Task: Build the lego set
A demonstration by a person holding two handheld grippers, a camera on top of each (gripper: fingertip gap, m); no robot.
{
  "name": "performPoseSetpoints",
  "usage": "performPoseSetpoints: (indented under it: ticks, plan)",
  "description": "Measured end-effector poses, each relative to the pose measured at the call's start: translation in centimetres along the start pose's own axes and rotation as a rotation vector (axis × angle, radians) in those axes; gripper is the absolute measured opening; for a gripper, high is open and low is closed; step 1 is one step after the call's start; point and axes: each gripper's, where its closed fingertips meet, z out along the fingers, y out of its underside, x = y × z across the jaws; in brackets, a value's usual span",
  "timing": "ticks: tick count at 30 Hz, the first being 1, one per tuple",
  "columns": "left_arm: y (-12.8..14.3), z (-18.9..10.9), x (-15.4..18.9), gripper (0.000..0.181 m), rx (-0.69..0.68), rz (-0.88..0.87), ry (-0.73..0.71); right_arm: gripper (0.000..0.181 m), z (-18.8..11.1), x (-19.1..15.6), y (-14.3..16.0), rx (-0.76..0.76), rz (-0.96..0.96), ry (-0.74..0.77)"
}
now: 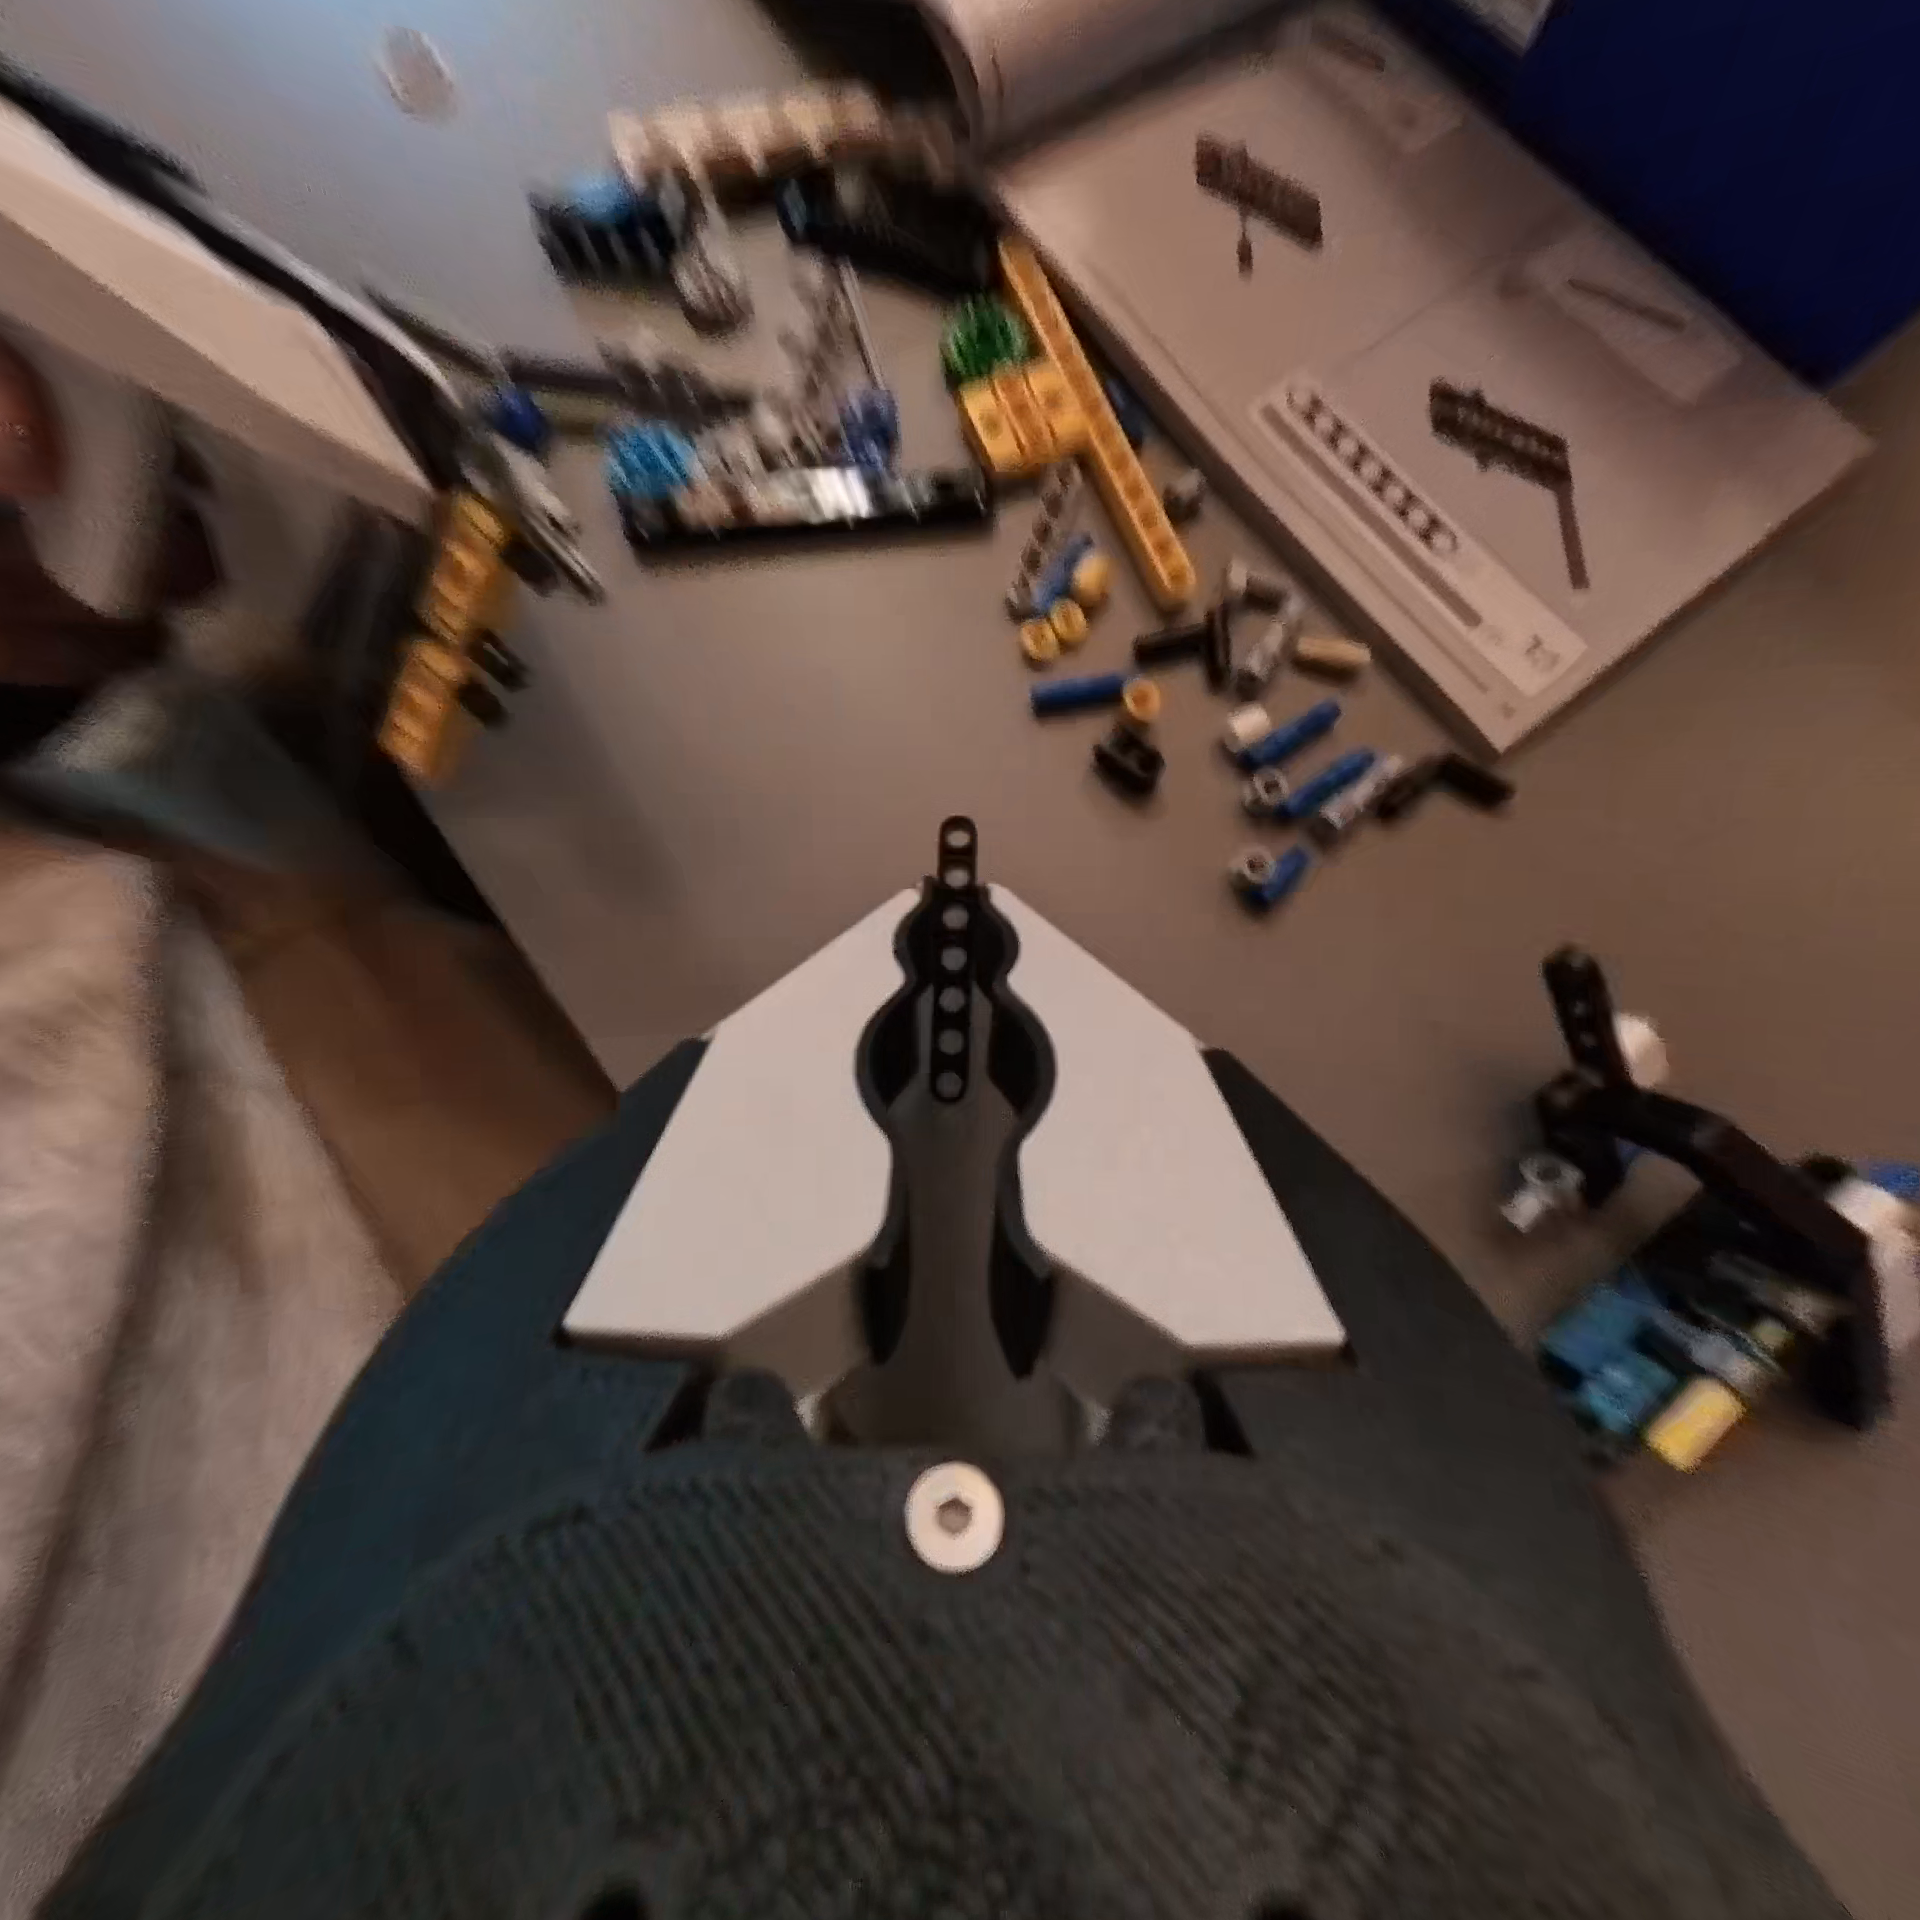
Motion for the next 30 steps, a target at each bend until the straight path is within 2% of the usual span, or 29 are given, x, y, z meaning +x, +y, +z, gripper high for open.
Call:
performPoseSetpoints:
  ticks: [1, 3, 5, 7, 9, 11, 15, 30]
  plan:
    - [-0.1, -0.1, 0.2, 0.005, 0.009, -0.004, 0.011, 0.004, -0.4, -1.0, -1.5, 0.084, 0.048, -0.065]
    - [-0.5, -0.5, 0.7, 0.005, 0.044, -0.034, 0.046, 0.004, -1.7, -3.0, -4.8, 0.29, 0.209, -0.233]
    - [-0.9, -1.1, 0.9, 0.006, 0.092, -0.088, 0.076, 0.003, -2.8, -4.1, -6.7, 0.426, 0.387, -0.373]
    - [-0.8, -1.9, 1.0, 0.006, 0.128, -0.136, 0.081, 0.003, -3.2, -4.9, -7.0, 0.486, 0.562, -0.478]
    - [0.3, -2.7, 1.6, 0.006, 0.123, -0.165, 0.09, 0.002, -3.7, -6.1, -6.9, 0.542, 0.728, -0.601]
    - [1.7, -3.7, 2.0, 0.006, 0.122, -0.188, 0.091, 0.002, -3.5, -7.8, -5.9, 0.552, 0.833, -0.663]
    - [3.5, -4.9, 2.5, 0.006, 0.156, -0.252, 0.129, 0.003, -2.8, -10.8, -4.8, 0.532, 0.909, -0.693]
    - [3.5, -5.9, 3.2, 0.006, 0.147, -0.245, 0.173, 0.003, -2.3, -13.2, -5.5, 0.453, 0.89, -0.709]
